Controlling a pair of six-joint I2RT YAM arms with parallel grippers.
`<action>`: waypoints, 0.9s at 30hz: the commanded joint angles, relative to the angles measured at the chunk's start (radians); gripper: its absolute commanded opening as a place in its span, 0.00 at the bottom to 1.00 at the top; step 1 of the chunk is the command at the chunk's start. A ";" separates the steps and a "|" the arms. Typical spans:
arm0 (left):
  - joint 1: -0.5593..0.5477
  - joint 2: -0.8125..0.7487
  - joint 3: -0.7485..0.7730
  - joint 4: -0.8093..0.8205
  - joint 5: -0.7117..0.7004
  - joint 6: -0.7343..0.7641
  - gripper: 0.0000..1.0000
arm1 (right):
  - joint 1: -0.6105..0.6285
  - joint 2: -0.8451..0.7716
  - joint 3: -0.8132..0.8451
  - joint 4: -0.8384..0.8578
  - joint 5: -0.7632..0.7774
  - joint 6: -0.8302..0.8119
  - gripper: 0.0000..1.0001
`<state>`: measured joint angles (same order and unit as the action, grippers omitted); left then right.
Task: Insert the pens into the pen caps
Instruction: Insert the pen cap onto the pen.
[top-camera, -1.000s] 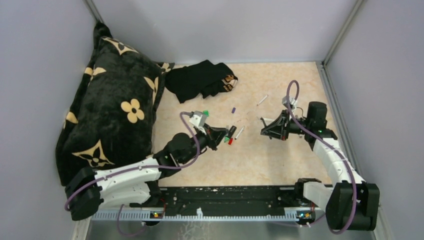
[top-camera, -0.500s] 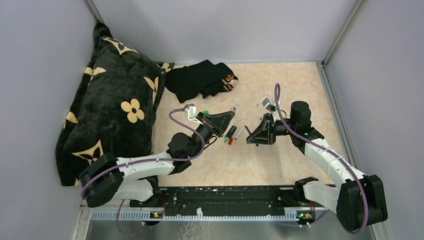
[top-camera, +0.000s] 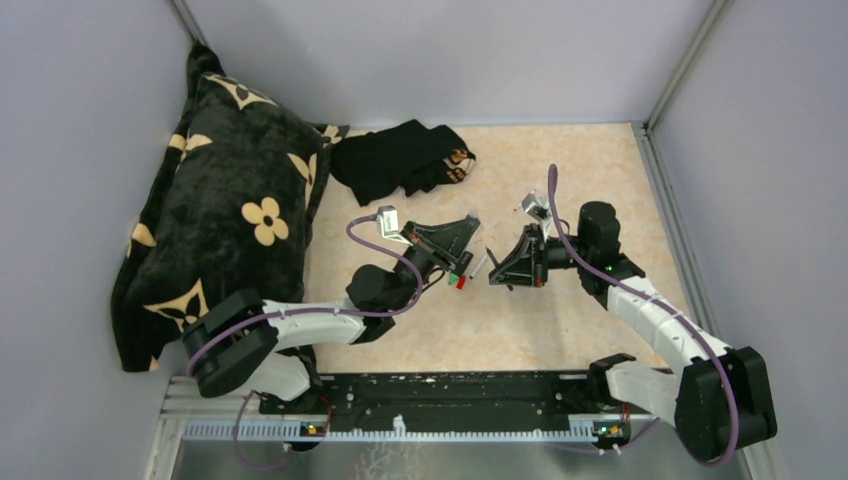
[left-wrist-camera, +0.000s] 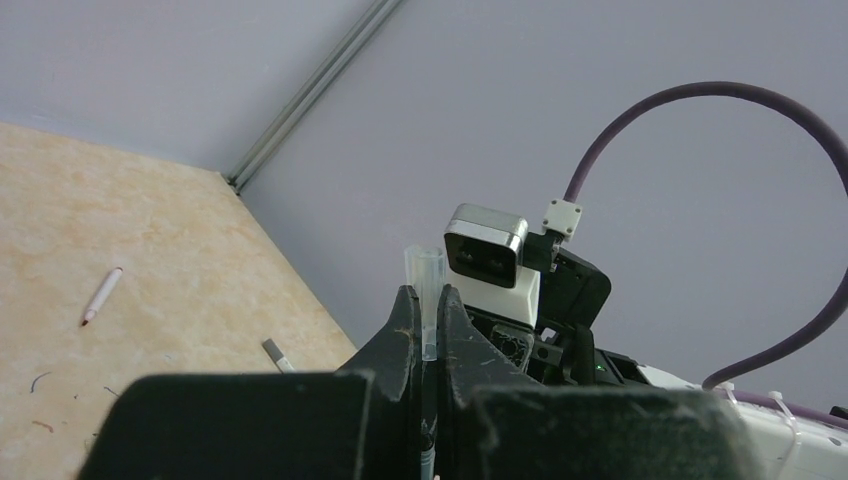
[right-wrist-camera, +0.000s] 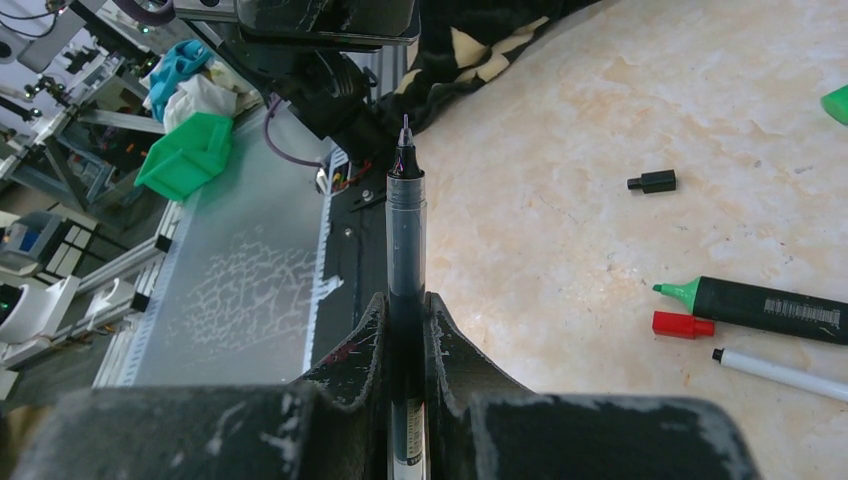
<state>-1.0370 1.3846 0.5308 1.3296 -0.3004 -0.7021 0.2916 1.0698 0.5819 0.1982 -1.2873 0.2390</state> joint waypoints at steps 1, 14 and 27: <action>-0.006 0.016 0.025 0.075 0.020 -0.023 0.00 | 0.010 0.001 0.018 0.069 0.012 0.033 0.00; -0.011 0.048 0.021 0.089 0.032 -0.042 0.00 | 0.009 0.009 0.020 0.093 0.033 0.060 0.00; -0.011 0.051 0.012 0.085 0.026 -0.036 0.00 | 0.009 0.013 0.024 0.096 0.028 0.066 0.00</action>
<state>-1.0431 1.4261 0.5312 1.3548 -0.2756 -0.7406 0.2924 1.0824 0.5819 0.2470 -1.2453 0.2932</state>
